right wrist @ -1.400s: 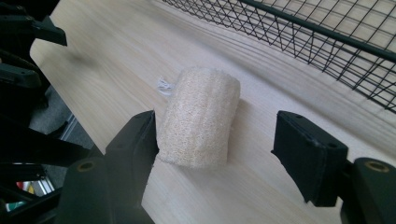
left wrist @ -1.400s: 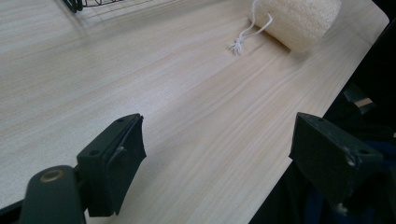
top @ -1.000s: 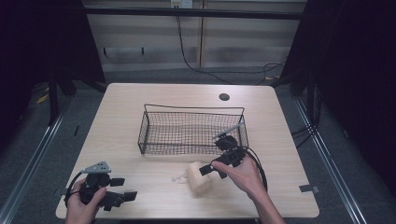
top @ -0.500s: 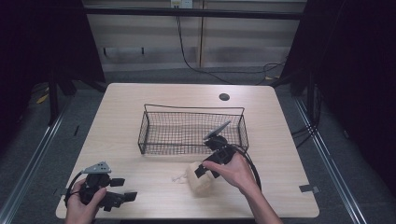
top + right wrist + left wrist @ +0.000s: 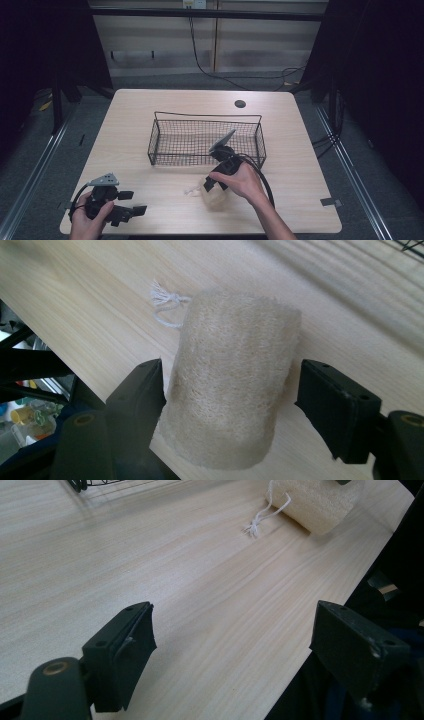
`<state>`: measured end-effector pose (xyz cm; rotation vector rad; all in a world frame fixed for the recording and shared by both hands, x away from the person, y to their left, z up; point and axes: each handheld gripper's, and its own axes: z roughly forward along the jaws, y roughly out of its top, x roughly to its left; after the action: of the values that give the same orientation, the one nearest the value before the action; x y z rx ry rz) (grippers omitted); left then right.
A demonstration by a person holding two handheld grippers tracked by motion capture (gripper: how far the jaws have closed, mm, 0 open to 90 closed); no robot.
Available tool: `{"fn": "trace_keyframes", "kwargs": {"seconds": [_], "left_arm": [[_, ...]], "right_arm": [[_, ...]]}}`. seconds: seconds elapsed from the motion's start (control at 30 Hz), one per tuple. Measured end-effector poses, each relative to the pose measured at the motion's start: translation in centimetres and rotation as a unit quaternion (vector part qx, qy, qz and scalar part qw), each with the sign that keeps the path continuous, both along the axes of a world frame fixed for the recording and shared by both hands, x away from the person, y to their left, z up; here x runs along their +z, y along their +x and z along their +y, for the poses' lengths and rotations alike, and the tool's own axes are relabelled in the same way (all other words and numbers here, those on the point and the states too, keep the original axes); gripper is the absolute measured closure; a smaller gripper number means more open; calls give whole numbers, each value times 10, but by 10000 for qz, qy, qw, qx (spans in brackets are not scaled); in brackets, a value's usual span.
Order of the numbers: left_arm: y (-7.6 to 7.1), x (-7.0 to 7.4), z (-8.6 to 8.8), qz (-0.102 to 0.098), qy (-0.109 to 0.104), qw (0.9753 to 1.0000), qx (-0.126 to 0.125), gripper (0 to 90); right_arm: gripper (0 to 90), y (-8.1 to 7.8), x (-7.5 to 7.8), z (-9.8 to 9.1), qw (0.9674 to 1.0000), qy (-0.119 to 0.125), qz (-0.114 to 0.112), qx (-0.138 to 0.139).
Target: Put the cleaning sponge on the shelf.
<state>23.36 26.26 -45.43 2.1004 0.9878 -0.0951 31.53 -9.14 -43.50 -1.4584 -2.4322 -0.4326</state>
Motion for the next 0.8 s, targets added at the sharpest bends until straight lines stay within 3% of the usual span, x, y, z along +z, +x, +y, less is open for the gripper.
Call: {"fn": "trace_keyframes", "kwargs": {"seconds": [0.37, 0.8], "left_arm": [[0, 0, 0, 3, 0, 10000, -5, 174], [0, 0, 0, -3, -1, 10000, -11, 174]], "right_arm": [[277, 0, -14, 13, 9998, -128, 112, 125], [297, -1, -17, 20, 9993, -238, 82, 275]]}}
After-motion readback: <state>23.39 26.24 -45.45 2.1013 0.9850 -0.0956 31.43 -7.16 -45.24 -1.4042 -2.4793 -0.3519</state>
